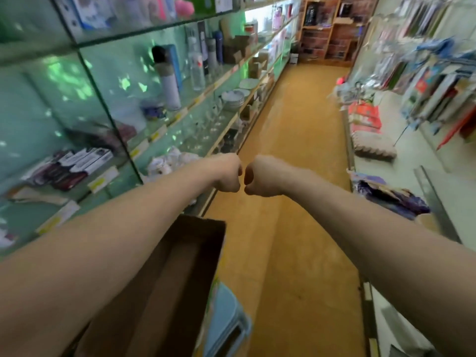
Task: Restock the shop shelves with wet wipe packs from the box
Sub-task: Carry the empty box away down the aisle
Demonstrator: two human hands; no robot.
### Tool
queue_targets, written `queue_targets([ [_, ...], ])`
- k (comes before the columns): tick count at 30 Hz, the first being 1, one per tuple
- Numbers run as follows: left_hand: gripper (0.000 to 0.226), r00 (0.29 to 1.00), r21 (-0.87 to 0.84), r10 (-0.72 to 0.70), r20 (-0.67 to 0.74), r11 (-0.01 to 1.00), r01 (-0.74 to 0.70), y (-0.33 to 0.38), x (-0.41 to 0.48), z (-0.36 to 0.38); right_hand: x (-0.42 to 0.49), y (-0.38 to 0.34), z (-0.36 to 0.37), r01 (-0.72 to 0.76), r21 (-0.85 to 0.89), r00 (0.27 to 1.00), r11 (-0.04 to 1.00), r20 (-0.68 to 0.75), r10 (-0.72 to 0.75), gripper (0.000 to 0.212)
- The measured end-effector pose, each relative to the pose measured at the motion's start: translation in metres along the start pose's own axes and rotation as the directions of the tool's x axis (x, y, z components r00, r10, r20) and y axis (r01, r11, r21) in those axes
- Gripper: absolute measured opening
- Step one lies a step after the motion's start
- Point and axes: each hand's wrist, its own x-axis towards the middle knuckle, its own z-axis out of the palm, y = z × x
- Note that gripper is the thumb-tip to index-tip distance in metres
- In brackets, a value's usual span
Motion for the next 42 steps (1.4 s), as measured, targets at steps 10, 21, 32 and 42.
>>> queue_targets([
  [10, 0.027, 0.982, -0.028, -0.065, 0.174, 0.997, 0.071, -0.124, -0.065, 0.096, 0.009, -0.117, 0.112, 0.03, 0.063, 0.974, 0.998, 0.223, -0.044, 0.02],
  [21, 0.042, 0.909, -0.095, -0.207, 0.362, 0.962, 0.257, -0.212, -0.119, 0.212, 0.003, -0.188, 0.26, 0.027, 0.114, 0.873, 0.993, 0.482, -0.08, 0.029],
  [32, 0.047, 0.824, -0.111, -0.202, 0.529, 0.947, 0.303, -0.225, -0.149, 0.29, -0.021, -0.217, 0.329, 0.054, 0.138, 0.77, 0.989, 0.625, -0.129, 0.022],
  [42, 0.037, 0.776, 0.141, -0.224, 0.59, 0.975, 0.174, -0.211, -0.163, 0.342, -0.032, -0.223, 0.385, 0.092, 0.063, 0.73, 0.994, 0.675, -0.111, 0.019],
])
